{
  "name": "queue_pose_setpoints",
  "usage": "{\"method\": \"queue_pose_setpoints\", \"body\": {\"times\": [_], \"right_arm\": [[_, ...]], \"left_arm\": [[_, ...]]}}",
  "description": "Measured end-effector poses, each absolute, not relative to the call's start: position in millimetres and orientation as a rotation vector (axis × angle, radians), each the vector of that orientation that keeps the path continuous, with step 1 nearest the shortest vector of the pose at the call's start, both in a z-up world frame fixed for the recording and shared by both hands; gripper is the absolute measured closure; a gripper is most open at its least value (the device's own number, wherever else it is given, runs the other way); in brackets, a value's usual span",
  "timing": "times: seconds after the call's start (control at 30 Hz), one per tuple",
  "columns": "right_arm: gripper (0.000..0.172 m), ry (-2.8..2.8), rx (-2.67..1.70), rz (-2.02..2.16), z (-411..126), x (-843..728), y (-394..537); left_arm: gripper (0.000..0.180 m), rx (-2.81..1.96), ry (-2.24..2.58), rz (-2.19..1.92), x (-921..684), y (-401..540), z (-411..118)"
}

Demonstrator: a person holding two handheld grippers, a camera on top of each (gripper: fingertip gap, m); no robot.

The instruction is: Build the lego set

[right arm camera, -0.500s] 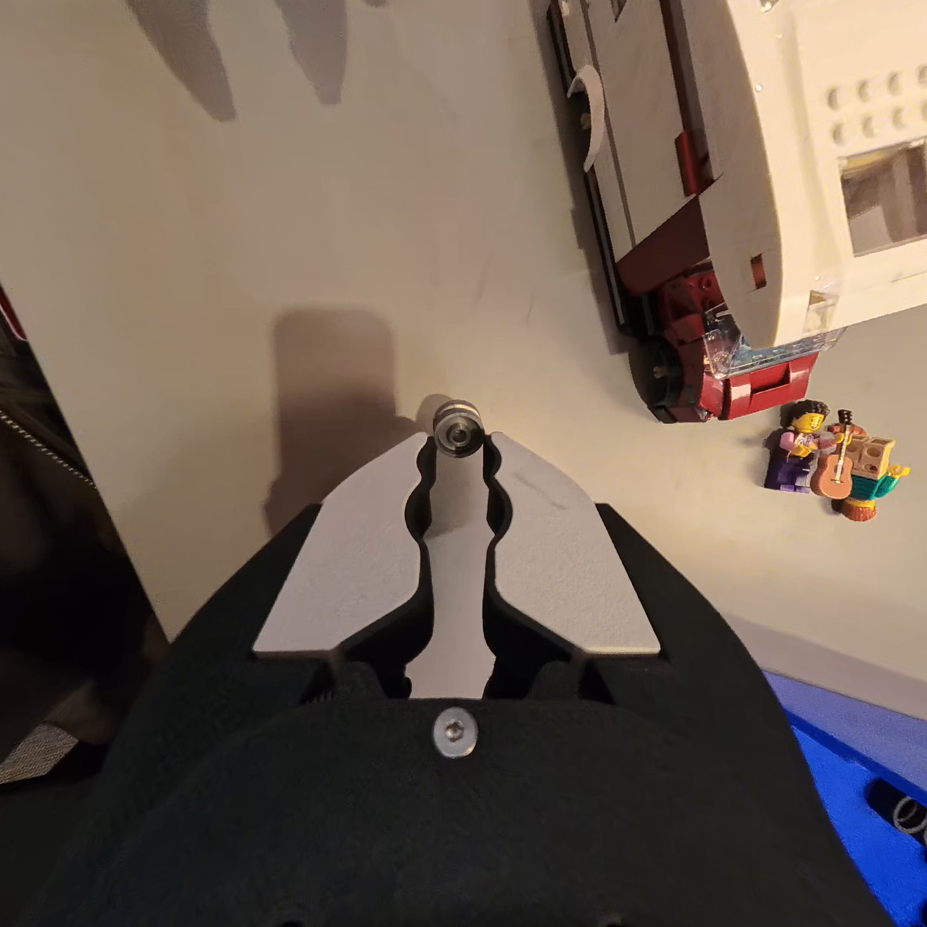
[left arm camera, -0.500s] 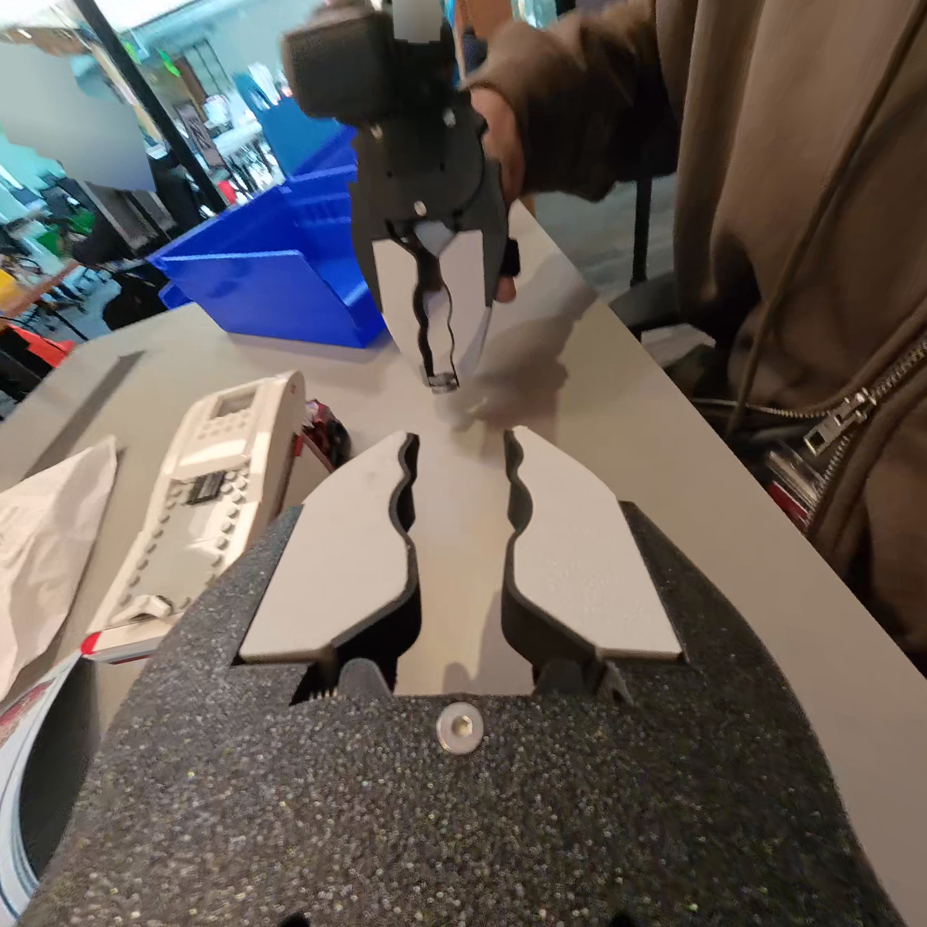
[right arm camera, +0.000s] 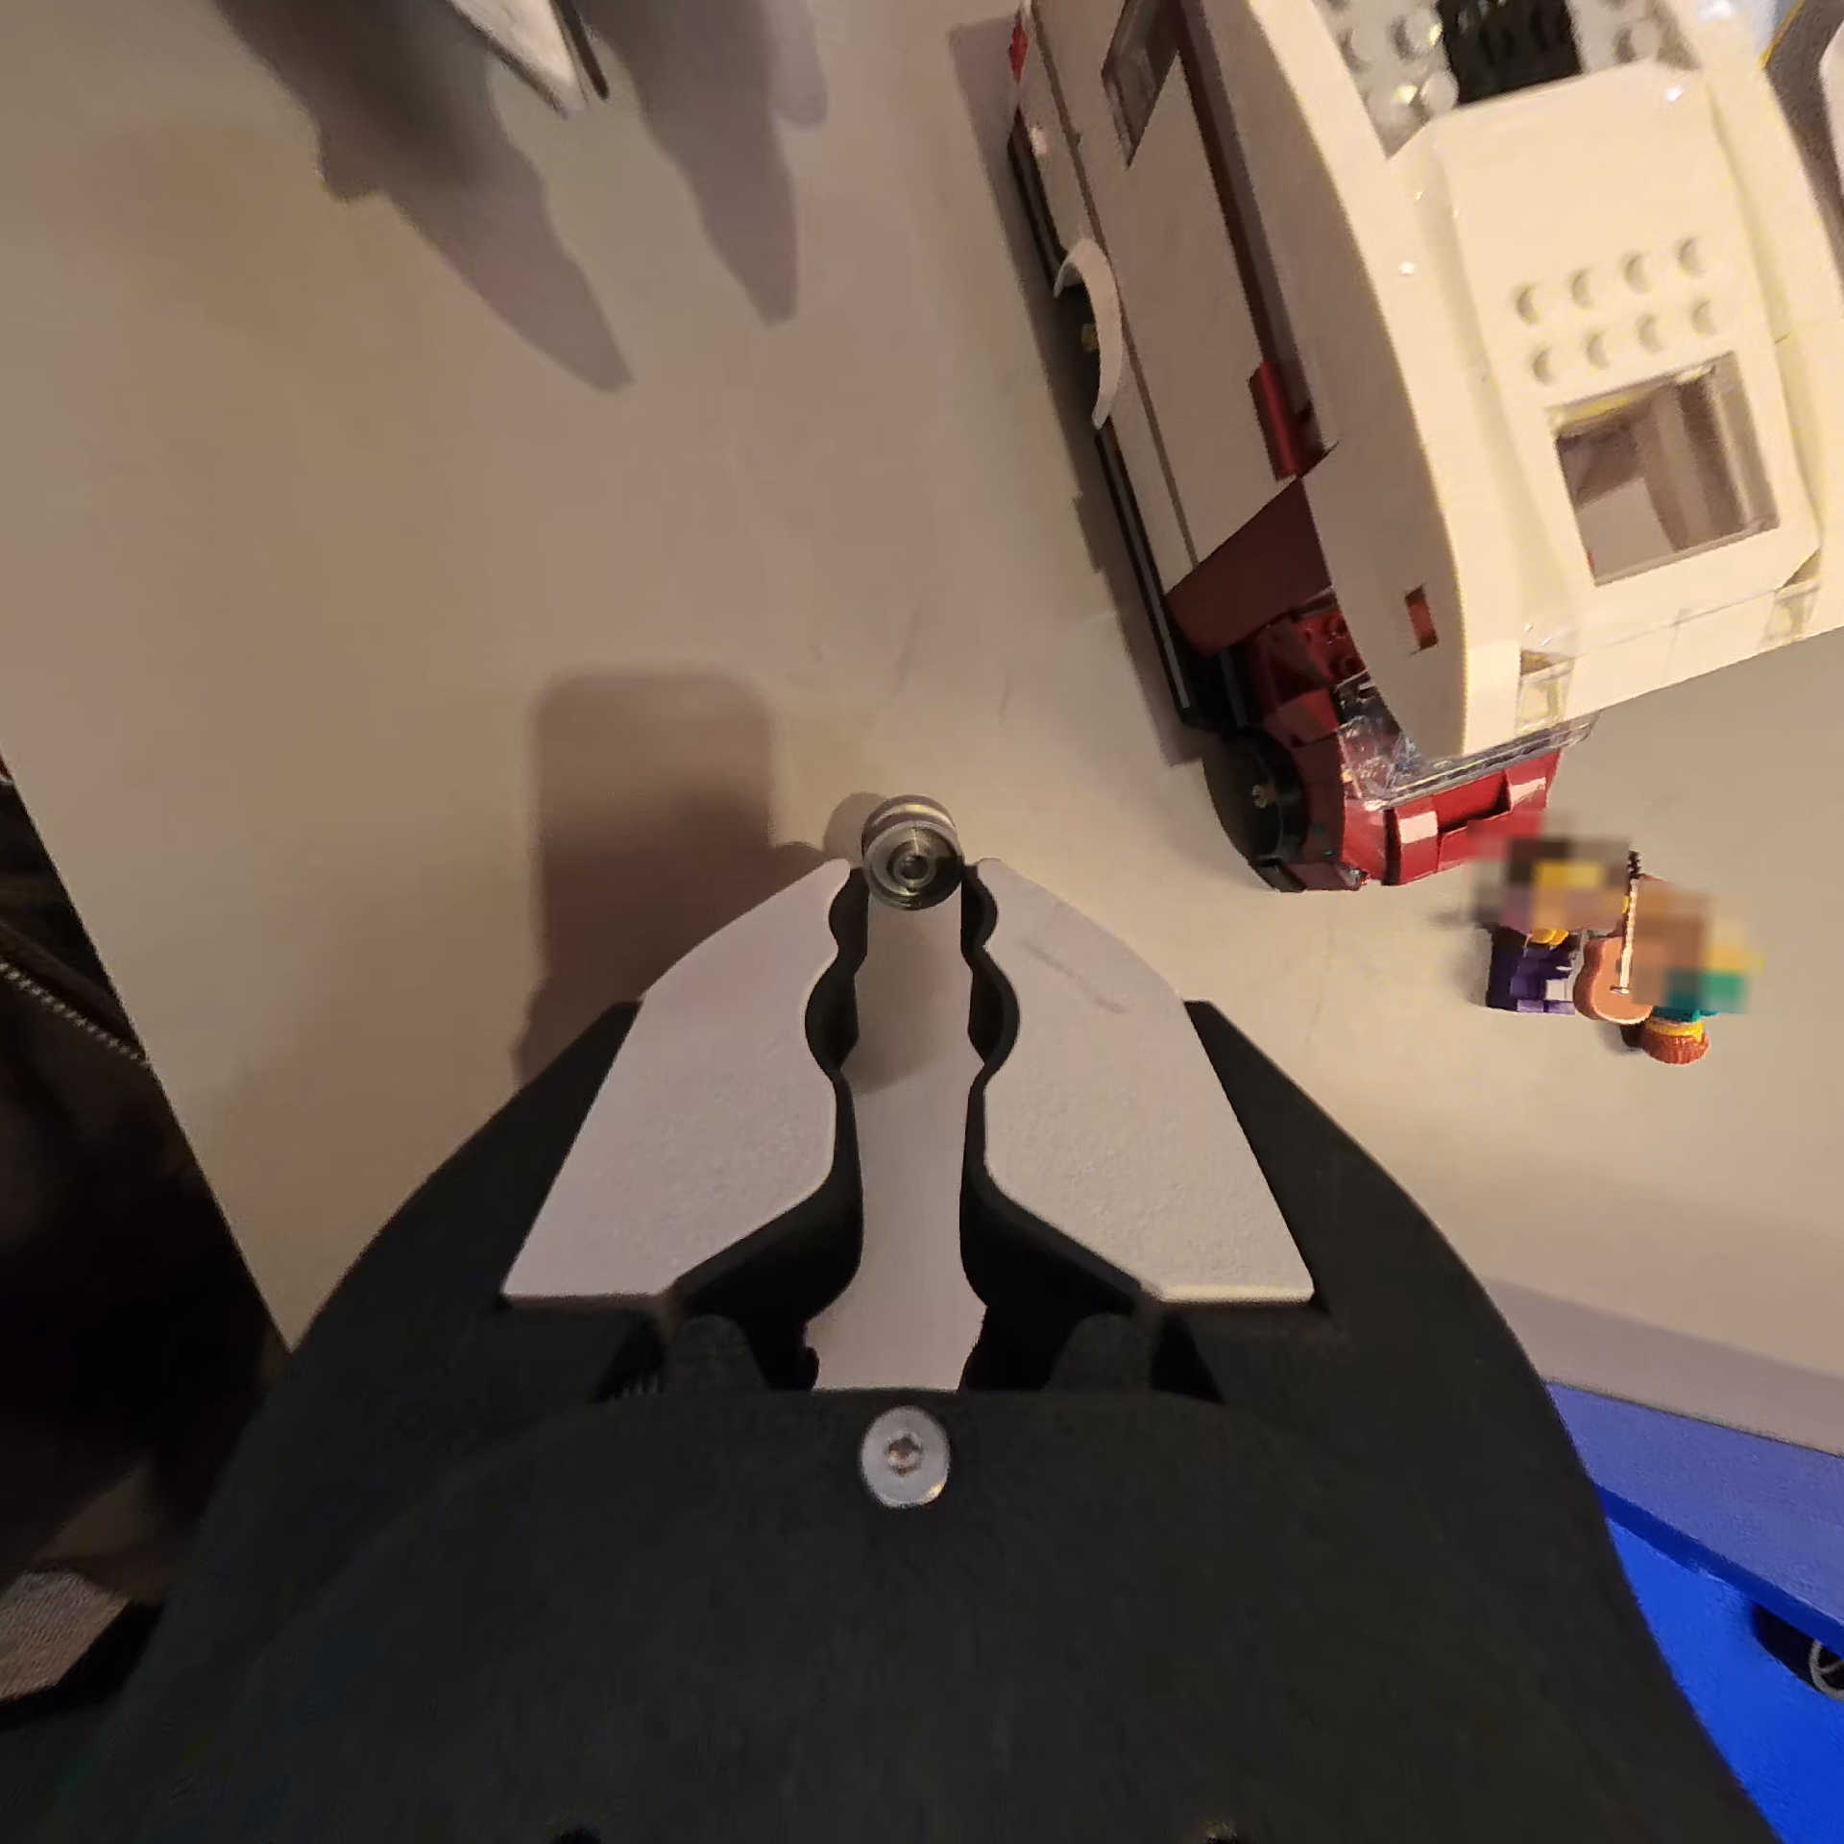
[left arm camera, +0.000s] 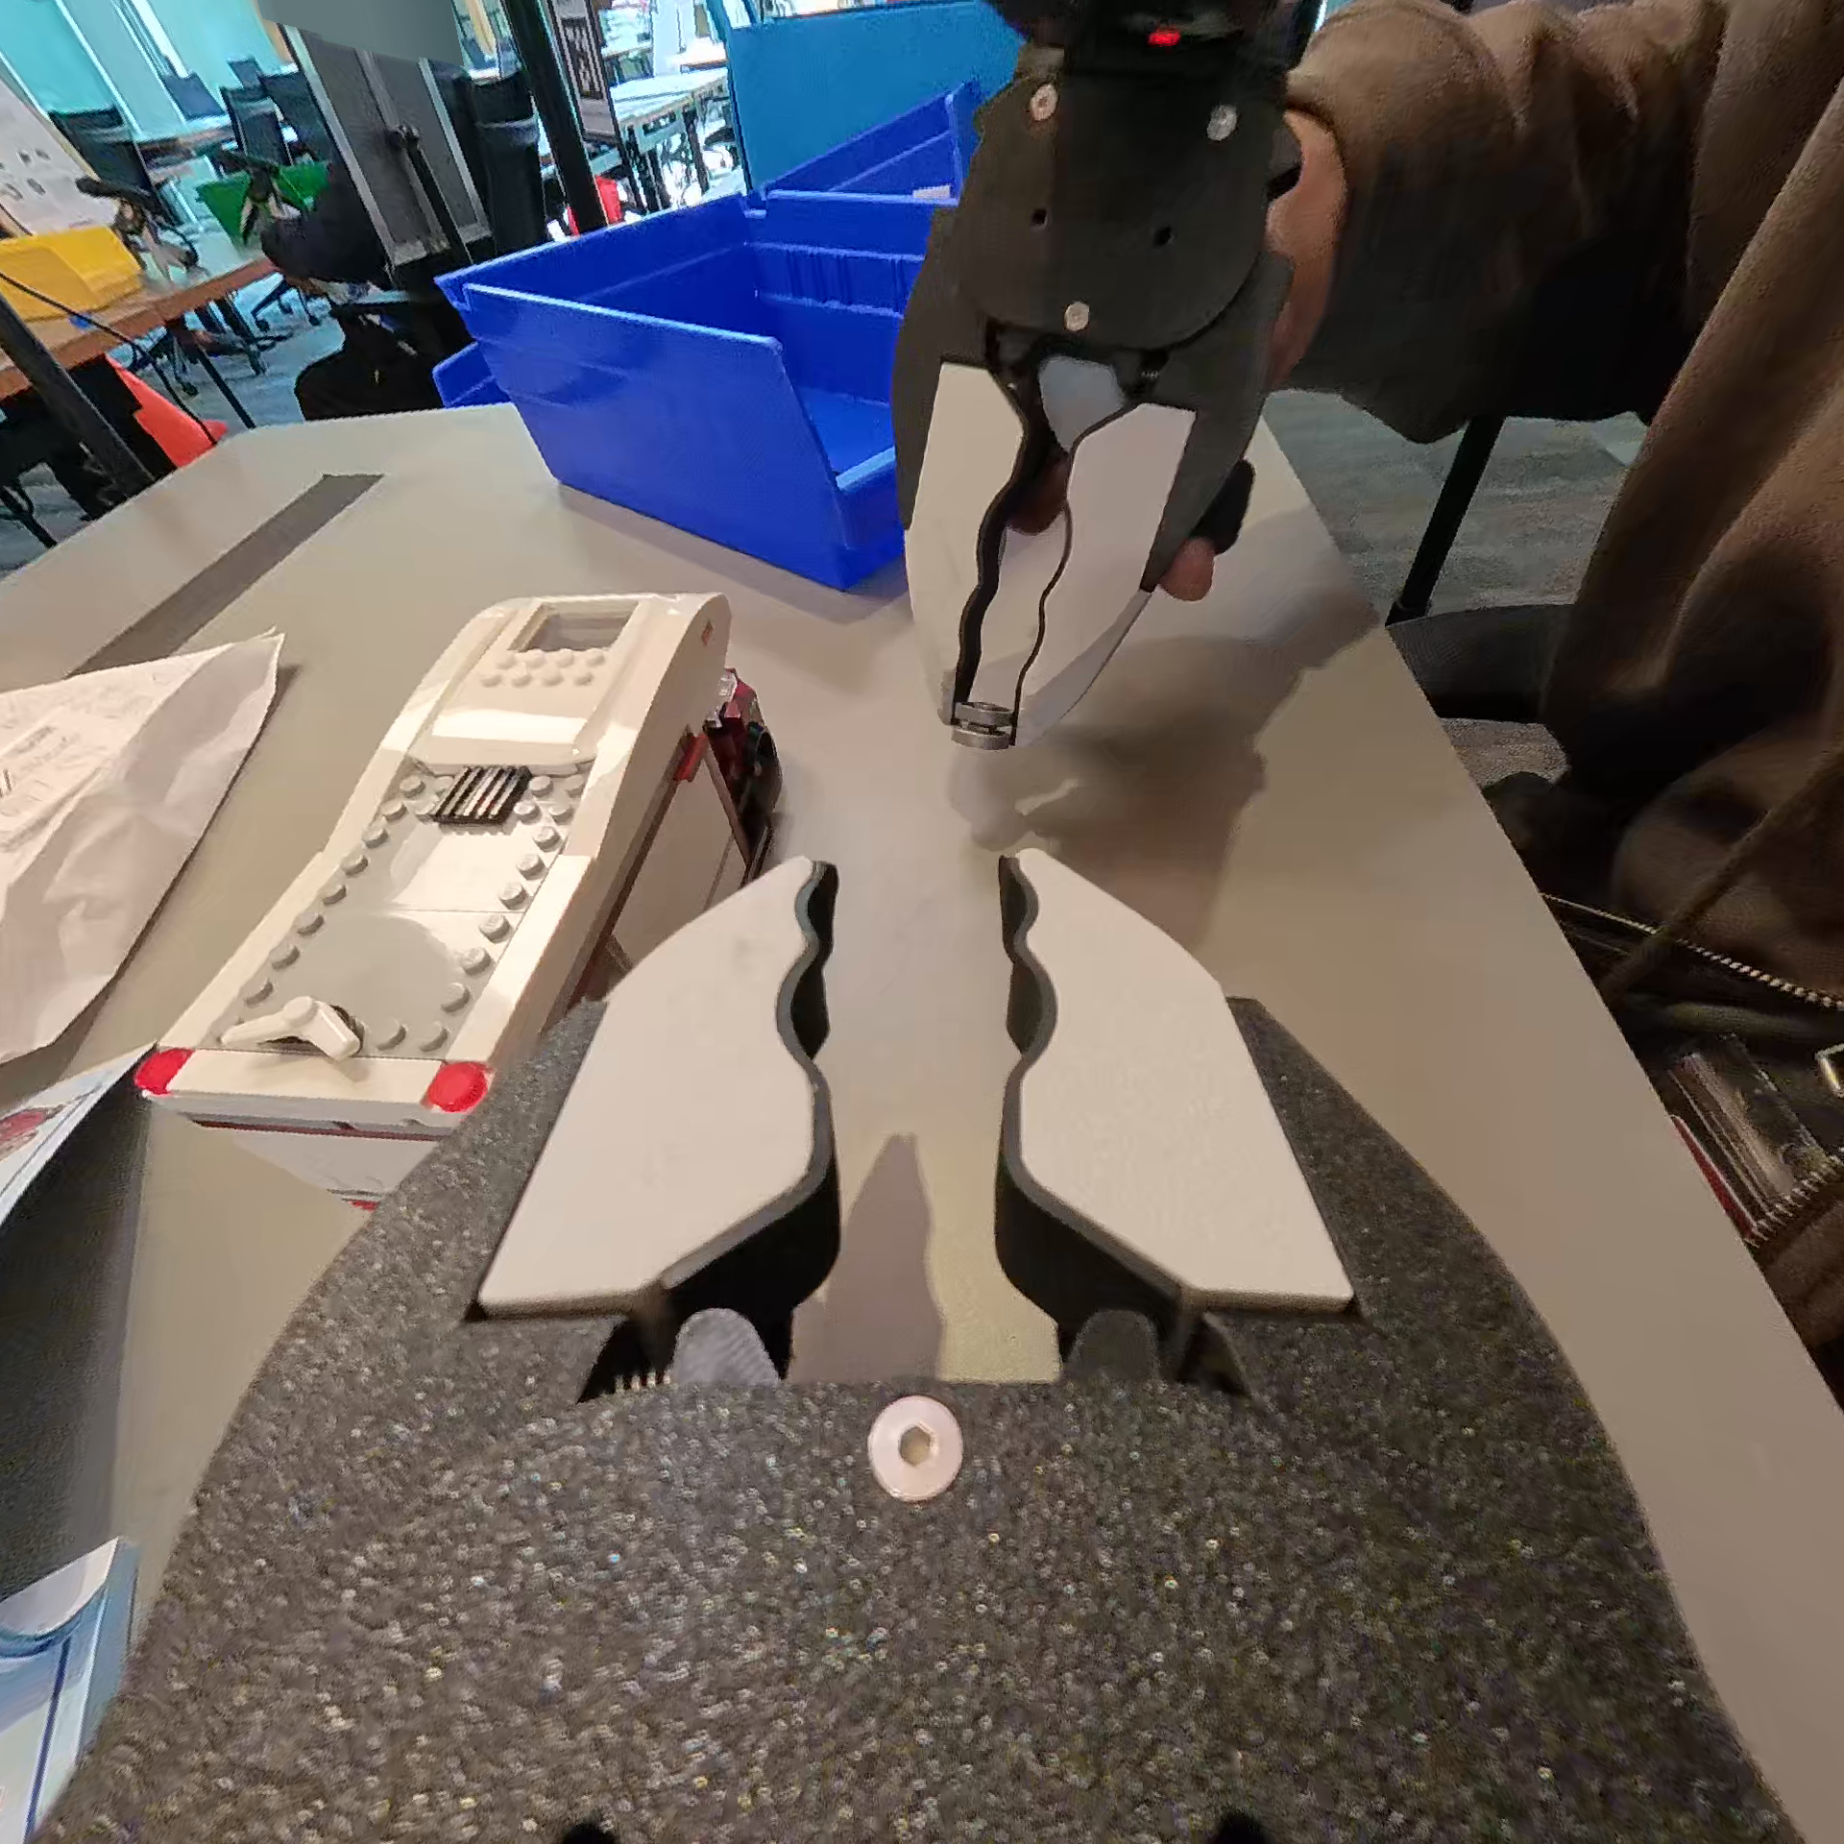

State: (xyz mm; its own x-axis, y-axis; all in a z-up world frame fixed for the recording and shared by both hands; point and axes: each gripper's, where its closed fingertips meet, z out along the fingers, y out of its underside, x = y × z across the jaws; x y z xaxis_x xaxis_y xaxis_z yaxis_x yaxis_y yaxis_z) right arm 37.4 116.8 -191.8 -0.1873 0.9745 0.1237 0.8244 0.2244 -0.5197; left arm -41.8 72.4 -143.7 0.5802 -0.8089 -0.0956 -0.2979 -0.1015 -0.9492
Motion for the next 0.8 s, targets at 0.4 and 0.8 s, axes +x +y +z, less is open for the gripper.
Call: {"method": "queue_pose_setpoints", "body": {"times": [0.4, 0.8], "right_arm": [[0.154, -1.922, -1.500, 0.444, -188.0, -13.1, 116.4], [0.154, -1.826, -1.354, 0.419, -185.8, -47.2, 107.1]], "left_arm": [[0.153, -1.833, 0.720, -0.615, -60.3, 89.9, -151.8], [0.156, -1.924, 0.609, -0.700, -63.3, 92.8, -158.4]]}}
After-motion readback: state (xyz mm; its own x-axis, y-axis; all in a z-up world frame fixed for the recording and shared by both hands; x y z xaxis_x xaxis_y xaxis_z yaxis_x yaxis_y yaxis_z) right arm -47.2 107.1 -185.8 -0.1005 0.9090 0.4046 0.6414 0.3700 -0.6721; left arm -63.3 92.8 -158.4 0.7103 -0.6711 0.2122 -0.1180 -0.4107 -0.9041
